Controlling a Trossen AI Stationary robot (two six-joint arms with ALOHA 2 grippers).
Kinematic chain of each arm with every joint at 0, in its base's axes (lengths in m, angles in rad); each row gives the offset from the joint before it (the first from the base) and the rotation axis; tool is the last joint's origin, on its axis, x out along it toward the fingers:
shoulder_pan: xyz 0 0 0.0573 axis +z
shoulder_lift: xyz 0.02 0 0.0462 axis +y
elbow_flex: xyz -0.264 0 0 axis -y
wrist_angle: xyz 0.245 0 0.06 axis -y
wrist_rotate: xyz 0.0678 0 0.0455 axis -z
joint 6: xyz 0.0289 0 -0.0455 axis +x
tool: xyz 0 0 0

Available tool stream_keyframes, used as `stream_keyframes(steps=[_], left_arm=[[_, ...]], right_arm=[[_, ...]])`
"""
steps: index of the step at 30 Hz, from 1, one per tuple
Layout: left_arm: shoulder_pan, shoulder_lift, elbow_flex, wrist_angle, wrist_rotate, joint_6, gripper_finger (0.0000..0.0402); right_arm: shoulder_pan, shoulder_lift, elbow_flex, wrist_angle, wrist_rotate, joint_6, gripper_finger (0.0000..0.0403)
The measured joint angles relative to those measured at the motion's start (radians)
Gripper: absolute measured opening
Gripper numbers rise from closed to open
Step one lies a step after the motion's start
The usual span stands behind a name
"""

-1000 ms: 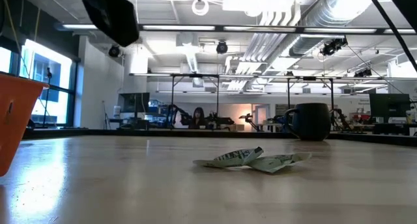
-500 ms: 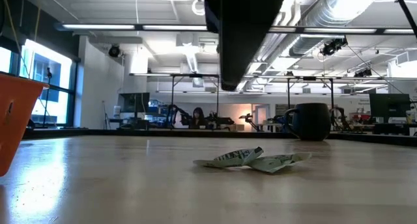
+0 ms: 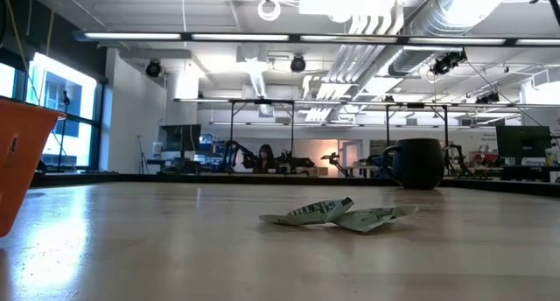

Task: Pick and place items into bin
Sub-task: Adjust the orange bin

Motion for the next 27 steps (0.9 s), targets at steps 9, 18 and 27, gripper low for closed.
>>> stream_keyframes(steps=[9, 18, 27], left_arm=[[0.0, 0.0, 0.0, -0.046, -0.007, 0.016, 0.0179], [-0.048, 0.036, -0.005, -0.16, 0.253, -0.113, 0.0179], [-0.042, 0.145, -0.158, 0.111, 0.345, -0.092, 0.0179]], right_arm=[[0.025, 0.083, -0.006, 0.065, 0.014, 0.105, 0.0129], [0.047, 0.082, -0.004, -0.211, 0.089, 0.176, 0.0129], [0.083, 0.074, -0.004, -0.324, 0.126, 0.212, 0.0129]])
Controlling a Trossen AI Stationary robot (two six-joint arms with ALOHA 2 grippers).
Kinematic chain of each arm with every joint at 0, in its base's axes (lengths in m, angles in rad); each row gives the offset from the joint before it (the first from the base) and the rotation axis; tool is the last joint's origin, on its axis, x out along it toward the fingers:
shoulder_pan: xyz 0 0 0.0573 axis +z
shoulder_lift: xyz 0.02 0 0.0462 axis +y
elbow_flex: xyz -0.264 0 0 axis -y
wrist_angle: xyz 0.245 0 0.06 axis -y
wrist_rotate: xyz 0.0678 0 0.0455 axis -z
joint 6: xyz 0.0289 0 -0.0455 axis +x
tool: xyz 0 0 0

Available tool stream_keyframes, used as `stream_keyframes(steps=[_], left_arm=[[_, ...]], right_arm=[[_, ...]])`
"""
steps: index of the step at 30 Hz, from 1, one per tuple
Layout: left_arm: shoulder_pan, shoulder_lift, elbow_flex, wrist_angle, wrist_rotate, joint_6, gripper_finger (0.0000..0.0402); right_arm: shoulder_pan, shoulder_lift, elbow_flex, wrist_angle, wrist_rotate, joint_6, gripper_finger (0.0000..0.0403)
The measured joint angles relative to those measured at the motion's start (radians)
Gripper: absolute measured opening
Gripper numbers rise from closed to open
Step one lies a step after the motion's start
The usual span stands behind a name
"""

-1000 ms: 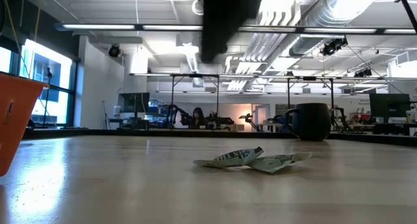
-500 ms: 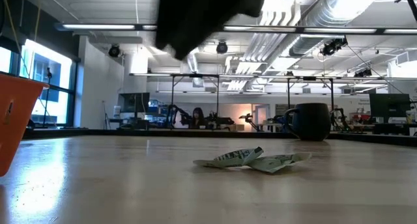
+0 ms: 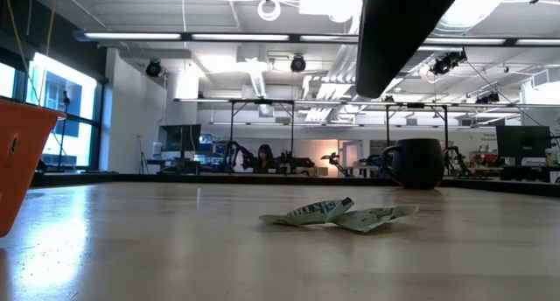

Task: Pick and place items into bin
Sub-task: Adjust the orange bin, then put the right white stevia packet into the orange bin

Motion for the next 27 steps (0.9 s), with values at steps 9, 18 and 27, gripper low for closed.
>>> stream_keyframes(steps=[9, 18, 27], left_arm=[[0.201, 0.059, -0.029, 0.149, -0.003, 0.218, 0.0179], [0.343, 0.083, -0.029, 0.252, 0.13, 0.434, 0.0179], [0.268, 0.064, -0.006, 0.206, 0.22, 0.371, 0.0179]], right_arm=[[-0.001, -0.015, 0.001, -0.059, 0.004, 0.002, 0.0129], [0.018, -0.085, 0.003, -0.085, 0.096, 0.174, 0.0129], [0.03, -0.077, 0.0, 0.32, -0.106, 0.11, 0.0129]])
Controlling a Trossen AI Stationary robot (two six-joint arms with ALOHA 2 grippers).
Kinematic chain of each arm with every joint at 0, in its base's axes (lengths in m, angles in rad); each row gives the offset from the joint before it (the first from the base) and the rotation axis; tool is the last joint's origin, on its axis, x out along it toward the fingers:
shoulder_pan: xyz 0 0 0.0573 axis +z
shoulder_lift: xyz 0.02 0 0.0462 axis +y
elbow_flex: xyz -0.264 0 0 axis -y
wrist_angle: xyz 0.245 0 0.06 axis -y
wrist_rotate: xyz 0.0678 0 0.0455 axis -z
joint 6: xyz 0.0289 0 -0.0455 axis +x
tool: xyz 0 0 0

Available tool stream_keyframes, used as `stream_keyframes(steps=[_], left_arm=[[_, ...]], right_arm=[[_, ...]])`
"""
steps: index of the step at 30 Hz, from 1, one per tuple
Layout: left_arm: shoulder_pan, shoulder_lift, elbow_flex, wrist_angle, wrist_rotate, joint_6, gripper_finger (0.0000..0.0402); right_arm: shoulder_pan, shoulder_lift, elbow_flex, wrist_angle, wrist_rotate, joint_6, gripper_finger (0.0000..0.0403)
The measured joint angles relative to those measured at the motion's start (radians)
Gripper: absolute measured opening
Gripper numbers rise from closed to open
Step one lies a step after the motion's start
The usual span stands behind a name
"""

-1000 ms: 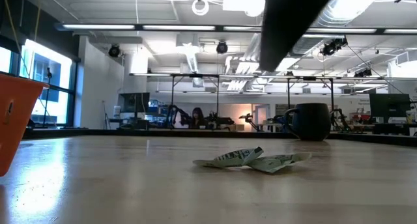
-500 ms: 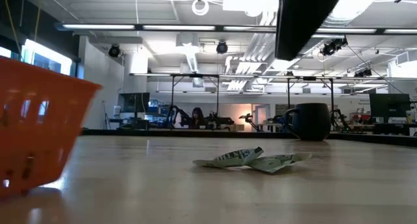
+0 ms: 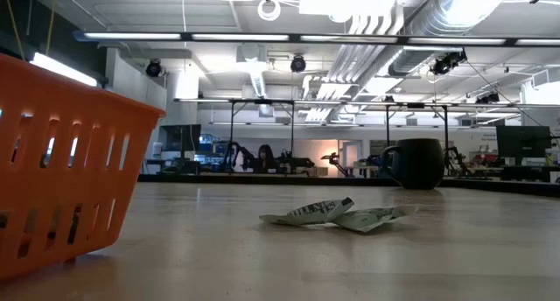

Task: Pick and place items into bin
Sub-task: Put the right white stevia packet into the orange bin

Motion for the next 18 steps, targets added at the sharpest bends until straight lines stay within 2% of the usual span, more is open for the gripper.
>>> stream_keyframes(steps=[4, 8, 12, 18], left_arm=[[-0.039, -0.014, 0.008, -0.005, -0.054, -0.044, 0.0179], [-0.067, -0.014, 0.008, -0.029, -0.06, -0.074, 0.0179], [-0.105, -0.017, 0.008, -0.051, -0.052, -0.109, 0.0179], [-0.165, -0.037, 0.008, -0.095, -0.06, -0.217, 0.0179]], right_arm=[[-0.022, 0.049, 0.002, 0.164, -0.012, 0.016, 0.0129], [-0.058, 0.109, -0.002, 0.328, -0.032, -0.048, 0.0128], [-0.085, 0.105, 0.002, 0.351, 0.026, -0.107, 0.0119], [-0.124, 0.107, -0.001, 0.346, 0.055, -0.168, 0.009]])
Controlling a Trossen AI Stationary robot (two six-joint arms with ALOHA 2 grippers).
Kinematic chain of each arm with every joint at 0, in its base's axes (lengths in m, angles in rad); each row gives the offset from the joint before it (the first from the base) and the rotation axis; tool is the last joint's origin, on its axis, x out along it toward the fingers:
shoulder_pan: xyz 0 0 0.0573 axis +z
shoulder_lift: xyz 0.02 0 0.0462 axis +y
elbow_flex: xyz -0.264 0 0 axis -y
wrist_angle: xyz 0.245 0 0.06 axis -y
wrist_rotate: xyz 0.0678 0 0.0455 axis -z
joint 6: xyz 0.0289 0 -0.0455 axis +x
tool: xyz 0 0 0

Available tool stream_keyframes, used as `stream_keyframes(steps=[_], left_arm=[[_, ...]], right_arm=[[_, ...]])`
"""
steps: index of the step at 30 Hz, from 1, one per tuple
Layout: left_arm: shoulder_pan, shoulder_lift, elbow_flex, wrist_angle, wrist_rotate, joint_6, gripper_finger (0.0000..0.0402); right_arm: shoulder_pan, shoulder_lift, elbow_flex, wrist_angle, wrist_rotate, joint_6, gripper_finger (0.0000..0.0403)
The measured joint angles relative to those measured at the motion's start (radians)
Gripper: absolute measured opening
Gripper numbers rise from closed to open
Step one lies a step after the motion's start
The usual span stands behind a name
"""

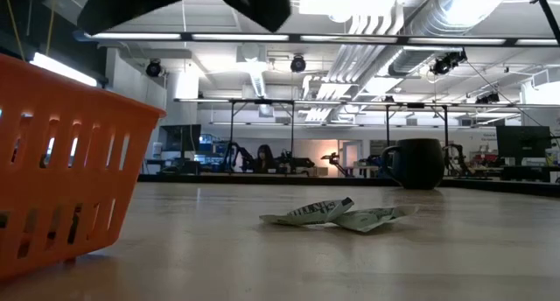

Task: Pick and place items into bin
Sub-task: Put the right white stevia packet into the orange bin

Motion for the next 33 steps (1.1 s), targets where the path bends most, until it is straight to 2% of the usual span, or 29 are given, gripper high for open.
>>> stream_keyframes(steps=[4, 6, 10, 14, 16, 21, 23, 25, 28, 31, 33], left_arm=[[-0.029, -0.064, 0.0, -0.091, -0.043, -0.103, 0.0179], [-0.039, -0.105, 0.0, -0.147, -0.058, -0.16, 0.0179], [-0.043, -0.17, 0.0, -0.225, -0.073, -0.246, 0.0179], [-0.039, -0.203, 0.0, -0.258, -0.101, -0.254, 0.0179], [-0.031, -0.22, 0.0, -0.254, -0.131, -0.254, 0.0179], [-0.021, -0.265, 0.0, -0.295, -0.123, -0.258, 0.0179], [-0.021, -0.27, 0.0, -0.34, -0.122, -0.273, 0.0179], [-0.021, -0.274, 0.0, -0.346, -0.126, -0.276, 0.0179], [-0.021, -0.274, 0.0, -0.349, -0.141, -0.299, 0.0179], [-0.021, -0.274, 0.0, -0.357, -0.188, -0.34, 0.0179], [-0.02, -0.275, 0.0, -0.357, -0.233, -0.362, 0.0179]], right_arm=[[-0.027, 0.0, 0.0, 0.028, 0.039, -0.097, 0.0065], [-0.038, 0.001, -0.033, 0.103, 0.07, -0.115, 0.0048], [-0.037, -0.031, -0.178, 0.278, 0.194, -0.191, 0.0007], [-0.04, -0.163, -0.342, 0.43, 0.33, -0.299, 0.0013], [-0.053, -0.238, -0.43, 0.581, 0.377, -0.335, 0.0013], [-0.065, -0.316, -0.68, 0.864, 0.462, -0.39, 0.0002], [-0.062, -0.339, -0.752, 0.917, 0.458, -0.377, 0.0007], [-0.059, -0.372, -0.818, 0.936, 0.446, -0.291, 0.0009], [-0.054, -0.415, -0.93, 0.894, 0.424, -0.21, 0.0008], [-0.057, -0.511, -0.991, 0.727, 0.278, -0.181, 0.0008], [-0.06, -0.582, -0.986, 0.539, 0.159, -0.124, 0.0016]])
